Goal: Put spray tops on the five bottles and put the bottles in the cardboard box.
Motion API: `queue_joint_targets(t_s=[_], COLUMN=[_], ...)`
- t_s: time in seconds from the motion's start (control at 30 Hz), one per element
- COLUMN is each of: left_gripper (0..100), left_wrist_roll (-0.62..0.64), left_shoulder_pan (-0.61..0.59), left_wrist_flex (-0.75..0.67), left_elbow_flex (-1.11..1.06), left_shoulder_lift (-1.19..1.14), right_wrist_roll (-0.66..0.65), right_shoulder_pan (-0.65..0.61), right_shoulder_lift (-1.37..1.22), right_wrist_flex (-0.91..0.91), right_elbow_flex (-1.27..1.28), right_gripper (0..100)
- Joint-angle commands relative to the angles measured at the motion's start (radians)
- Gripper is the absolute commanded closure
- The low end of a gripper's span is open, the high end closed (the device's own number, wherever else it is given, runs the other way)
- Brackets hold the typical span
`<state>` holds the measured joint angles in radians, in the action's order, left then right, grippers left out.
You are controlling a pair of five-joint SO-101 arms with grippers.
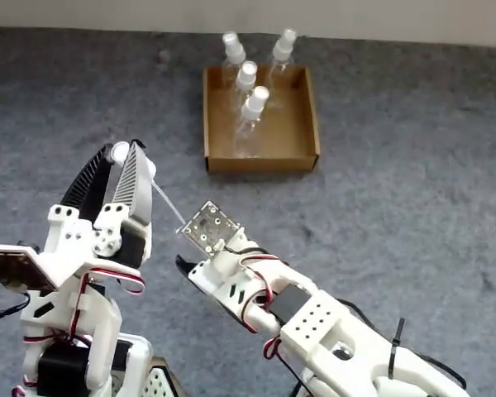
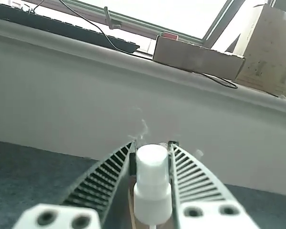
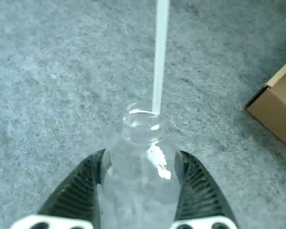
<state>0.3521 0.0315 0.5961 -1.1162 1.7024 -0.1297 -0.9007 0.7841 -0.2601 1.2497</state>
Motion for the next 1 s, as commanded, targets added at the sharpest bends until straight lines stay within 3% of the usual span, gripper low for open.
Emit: queue_joint_targets(t_s=[0.0,0.57,0.8,0.97], left_gripper=[100,100,100,100], left_wrist_roll=[-0.011,-0.009,-0.051,-0.109], left_shoulder_pan=[-0.030,-0.028,0.104,0.189], left_wrist_flex=[0.003,0.009,0.006,0.006], left_elbow_flex=[0.005,-0.050,-0.079,-0.107], left_shoulder_lift=[0.005,-0.002,-0.002,-0.002], right_wrist_roll=[0.008,0.009,0.011,0.072], right_shoulder_pan=[0.015,0.021,0.024,0.101], right_shoulder_lift=[0.036,0.036,0.062,0.257], right_wrist_flex=[0.021,0.021,0.021,0.012], right_elbow_flex=[-0.013,-0.013,-0.016,-0.007], right_gripper=[99.4,99.4,99.4,99.4])
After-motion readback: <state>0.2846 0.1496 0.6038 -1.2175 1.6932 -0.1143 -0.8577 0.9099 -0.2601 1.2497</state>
